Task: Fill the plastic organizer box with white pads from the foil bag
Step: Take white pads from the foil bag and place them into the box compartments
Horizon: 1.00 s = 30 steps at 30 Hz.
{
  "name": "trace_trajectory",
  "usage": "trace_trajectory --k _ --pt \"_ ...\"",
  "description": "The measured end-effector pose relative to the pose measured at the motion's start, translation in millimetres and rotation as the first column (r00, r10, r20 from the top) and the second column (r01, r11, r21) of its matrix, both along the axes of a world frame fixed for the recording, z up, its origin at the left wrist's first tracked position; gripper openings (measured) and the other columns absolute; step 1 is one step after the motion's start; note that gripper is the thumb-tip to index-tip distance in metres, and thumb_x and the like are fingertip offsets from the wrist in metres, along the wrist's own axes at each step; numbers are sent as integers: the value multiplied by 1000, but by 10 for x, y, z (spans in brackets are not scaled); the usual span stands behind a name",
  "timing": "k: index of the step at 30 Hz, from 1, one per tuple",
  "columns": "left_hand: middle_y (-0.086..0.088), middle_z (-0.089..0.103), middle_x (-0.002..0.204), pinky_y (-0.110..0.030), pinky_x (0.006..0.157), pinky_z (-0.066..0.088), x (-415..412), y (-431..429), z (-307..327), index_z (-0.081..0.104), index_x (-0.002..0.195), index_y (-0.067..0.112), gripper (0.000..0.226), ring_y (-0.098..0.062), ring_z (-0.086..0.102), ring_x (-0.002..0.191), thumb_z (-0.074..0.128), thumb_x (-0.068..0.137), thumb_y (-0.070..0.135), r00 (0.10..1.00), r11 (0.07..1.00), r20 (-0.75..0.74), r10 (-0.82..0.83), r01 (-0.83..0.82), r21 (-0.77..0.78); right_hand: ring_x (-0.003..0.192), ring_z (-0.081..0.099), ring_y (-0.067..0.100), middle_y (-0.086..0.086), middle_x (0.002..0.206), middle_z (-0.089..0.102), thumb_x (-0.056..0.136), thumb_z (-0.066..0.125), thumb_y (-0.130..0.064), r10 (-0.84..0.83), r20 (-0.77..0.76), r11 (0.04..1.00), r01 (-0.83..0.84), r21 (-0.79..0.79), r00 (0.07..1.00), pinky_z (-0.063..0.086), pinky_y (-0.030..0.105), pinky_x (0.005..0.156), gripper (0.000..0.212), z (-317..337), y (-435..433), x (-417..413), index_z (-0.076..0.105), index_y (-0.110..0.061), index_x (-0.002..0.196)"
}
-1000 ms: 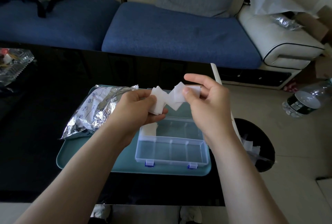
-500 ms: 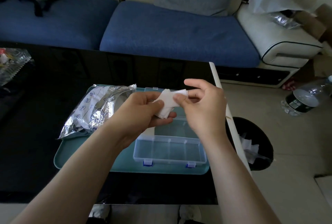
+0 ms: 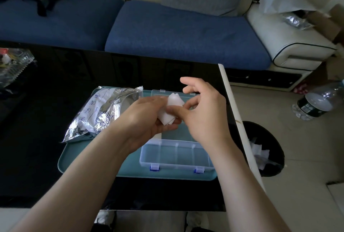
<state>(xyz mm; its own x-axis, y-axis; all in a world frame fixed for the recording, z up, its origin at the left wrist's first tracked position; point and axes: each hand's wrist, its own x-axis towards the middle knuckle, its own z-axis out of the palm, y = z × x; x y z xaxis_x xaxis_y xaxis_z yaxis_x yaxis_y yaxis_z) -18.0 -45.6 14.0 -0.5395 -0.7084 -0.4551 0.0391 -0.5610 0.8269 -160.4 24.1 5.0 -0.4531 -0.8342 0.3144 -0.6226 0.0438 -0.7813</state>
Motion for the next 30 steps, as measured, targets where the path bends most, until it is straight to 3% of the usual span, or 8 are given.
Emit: trace_trajectory --k 3,6,11,14,16,18,23,30 --pt "-22 78 107 -37 76 62 -13 -6 -1 71 109 1 28 -29 69 87 49 110 18 1000 1000 13 -12 12 1 84 58 1 -9 112 67 83 90 -37 19 -117 999 -14 44 993 47 11 78 56 -28 -5 18 69 -25 134" --pt "-16 78 98 -36 78 58 -9 -36 -33 74 106 3 26 -20 71 79 54 107 18 999 1000 34 10 -10 5 100 63 6 -7 114 72 103 66 -38 161 -141 980 -141 140 977 54 29 88 37 -1 13 78 67 -23 137" --pt "-19 73 113 -50 95 59 5 -91 -99 70 123 3 29 -24 71 91 58 105 23 994 997 95 56 -51 -52 127 61 16 0 145 62 116 31 -38 288 -106 912 -239 332 952 51 33 102 50 14 45 188 30 -30 166" --pt "-22 73 123 -56 98 58 0 -93 -106 66 130 3 33 -33 73 101 57 106 24 992 997 111 54 -49 -54 127 58 12 -4 148 58 115 38 -25 319 -14 909 -302 288 948 50 31 103 54 1 36 203 25 -40 164" --pt "-18 73 111 -41 68 62 -4 -89 -100 66 127 4 30 -27 71 82 54 107 24 991 997 117 71 -65 -52 118 60 7 -8 141 62 112 45 -19 280 -30 937 -266 228 960 50 24 96 47 -26 17 177 46 -37 156" --pt "-15 69 101 -31 53 47 -3 -80 -65 68 116 5 27 -23 63 73 50 108 22 988 996 130 80 -74 -48 94 64 -1 -12 120 71 109 54 -19 226 -57 960 -213 184 972 48 14 81 36 -56 -8 140 64 -31 142" --pt "-24 68 109 -34 60 45 43 -85 -94 63 121 0 31 -28 59 83 41 100 4 970 984 244 14 31 -177 78 59 -12 -9 118 74 102 68 -21 145 -117 976 -123 178 982 44 0 74 31 -80 -30 103 73 -25 132" --pt "-7 71 102 -39 74 57 93 -78 -158 62 113 18 23 -22 67 89 51 96 7 838 842 546 -2 296 -451 83 65 -3 -15 87 72 96 76 -23 156 4 955 -151 256 988 51 11 68 14 -115 -34 93 80 -23 109"
